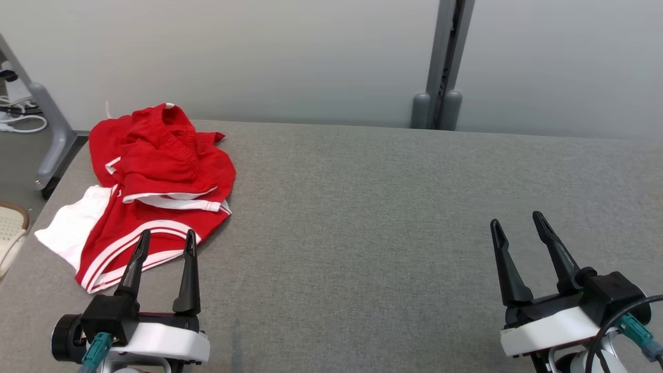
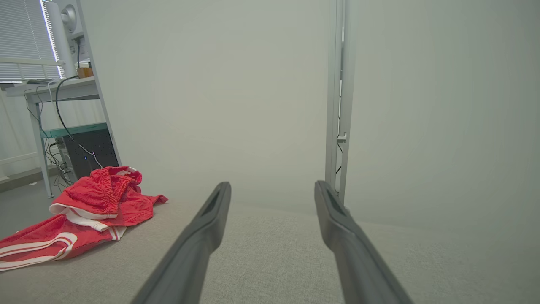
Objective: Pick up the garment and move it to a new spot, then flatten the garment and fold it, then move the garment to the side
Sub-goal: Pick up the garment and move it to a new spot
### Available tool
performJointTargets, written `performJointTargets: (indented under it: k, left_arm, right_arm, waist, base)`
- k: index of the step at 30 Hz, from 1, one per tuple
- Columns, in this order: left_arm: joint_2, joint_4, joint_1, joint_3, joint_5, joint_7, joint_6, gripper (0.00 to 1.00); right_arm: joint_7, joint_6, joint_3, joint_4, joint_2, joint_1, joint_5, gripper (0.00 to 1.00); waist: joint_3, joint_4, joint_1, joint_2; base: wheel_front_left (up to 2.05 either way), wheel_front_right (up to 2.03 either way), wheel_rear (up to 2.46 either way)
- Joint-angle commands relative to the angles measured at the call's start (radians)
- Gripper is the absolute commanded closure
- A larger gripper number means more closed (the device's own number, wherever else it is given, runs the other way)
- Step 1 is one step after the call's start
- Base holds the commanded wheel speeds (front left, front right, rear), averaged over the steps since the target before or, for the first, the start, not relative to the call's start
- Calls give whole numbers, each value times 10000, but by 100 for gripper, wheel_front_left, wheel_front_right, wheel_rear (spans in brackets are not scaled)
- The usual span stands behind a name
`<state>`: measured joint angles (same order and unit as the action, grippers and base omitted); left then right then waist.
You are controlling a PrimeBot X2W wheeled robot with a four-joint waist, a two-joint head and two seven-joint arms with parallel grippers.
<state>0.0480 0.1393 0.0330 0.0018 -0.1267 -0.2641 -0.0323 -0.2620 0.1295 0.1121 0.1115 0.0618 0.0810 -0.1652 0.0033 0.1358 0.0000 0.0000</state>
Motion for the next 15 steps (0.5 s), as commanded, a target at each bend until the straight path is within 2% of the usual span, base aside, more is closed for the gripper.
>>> performJointTargets:
  k: [1, 15]
  left_arm:
    - [43, 23, 114, 36, -53, -3, 43, 0]
    - [42, 112, 23, 95, 4, -3, -38, 0]
  right_arm:
    - [-46, 23, 11, 16, 34, -63, -6, 0]
    - [-27, 23, 206, 170, 2, -134, -107, 0]
  waist:
    - [-30, 375, 0, 0]
    - [-126, 2143, 0, 0]
  base:
    - [0, 0, 0]
    - [0, 0, 0]
